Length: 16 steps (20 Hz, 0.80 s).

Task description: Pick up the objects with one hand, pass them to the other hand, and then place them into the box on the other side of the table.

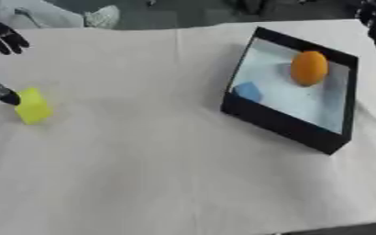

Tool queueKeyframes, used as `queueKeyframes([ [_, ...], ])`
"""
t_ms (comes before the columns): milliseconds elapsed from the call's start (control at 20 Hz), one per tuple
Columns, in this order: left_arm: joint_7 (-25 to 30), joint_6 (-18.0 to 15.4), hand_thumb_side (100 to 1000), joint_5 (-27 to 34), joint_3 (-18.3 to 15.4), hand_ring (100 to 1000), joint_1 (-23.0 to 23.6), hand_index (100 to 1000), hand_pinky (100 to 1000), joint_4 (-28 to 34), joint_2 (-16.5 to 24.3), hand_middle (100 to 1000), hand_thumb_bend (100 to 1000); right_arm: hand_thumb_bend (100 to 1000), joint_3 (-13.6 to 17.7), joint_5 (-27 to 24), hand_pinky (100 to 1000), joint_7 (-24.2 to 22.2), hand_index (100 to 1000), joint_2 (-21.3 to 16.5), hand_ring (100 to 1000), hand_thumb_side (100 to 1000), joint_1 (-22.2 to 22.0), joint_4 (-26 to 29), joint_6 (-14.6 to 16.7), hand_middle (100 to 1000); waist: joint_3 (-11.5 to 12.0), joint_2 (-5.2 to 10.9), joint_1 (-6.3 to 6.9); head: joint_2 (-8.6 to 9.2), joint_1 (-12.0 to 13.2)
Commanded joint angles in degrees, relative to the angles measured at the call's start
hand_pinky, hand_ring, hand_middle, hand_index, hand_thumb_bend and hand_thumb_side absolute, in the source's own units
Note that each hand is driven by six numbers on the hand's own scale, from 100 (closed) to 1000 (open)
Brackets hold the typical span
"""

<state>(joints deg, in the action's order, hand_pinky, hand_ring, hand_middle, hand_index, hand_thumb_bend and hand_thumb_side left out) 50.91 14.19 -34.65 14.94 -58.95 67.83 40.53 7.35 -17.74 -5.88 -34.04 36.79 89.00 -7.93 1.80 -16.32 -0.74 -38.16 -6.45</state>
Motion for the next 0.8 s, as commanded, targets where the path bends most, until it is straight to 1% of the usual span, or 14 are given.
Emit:
queueKeyframes([
  [50,1.04,-1.37,100,-3.34,-0.58,890,-2.62,864,922,-3.87,-0.60,797,707,100,0.59,0.45,1000,-0.22,1000,-1.83,1000,519,0.69,0.72,-0.06,1000,-0.13,2.31,0.26,-0.02,0.51],
  [200,1.06,-2.26,100,-6.11,-1.14,889,-4.49,865,920,-7.07,-2.41,795,716,100,0.83,0.29,1000,-0.11,1000,-1.85,1000,520,0.67,0.68,-0.09,1000,-0.21,2.31,0.21,0.17,0.65],
  [400,1.06,-3.12,100,-8.24,-1.44,895,-6.03,873,924,-10.14,-3.99,801,726,100,1.00,0.32,1000,-0.08,1000,-1.69,1000,523,0.59,0.63,-0.38,1000,-0.36,2.22,0.23,0.44,0.67],
  [550,1.06,-2.94,100,-11.40,-1.54,904,-6.79,877,927,-12.92,-4.79,810,749,100,1.02,0.23,1000,-0.02,1000,-1.60,1000,523,0.68,0.74,-0.46,1000,-0.41,2.15,0.26,0.53,0.76],
  [800,1.06,-2.65,100,-15.10,-2.83,907,-7.06,883,926,-16.54,-5.64,820,765,100,1.07,0.22,1000,0.06,1000,-1.53,1000,523,0.65,0.78,-0.44,1000,-0.49,2.05,0.16,0.64,0.74],
])
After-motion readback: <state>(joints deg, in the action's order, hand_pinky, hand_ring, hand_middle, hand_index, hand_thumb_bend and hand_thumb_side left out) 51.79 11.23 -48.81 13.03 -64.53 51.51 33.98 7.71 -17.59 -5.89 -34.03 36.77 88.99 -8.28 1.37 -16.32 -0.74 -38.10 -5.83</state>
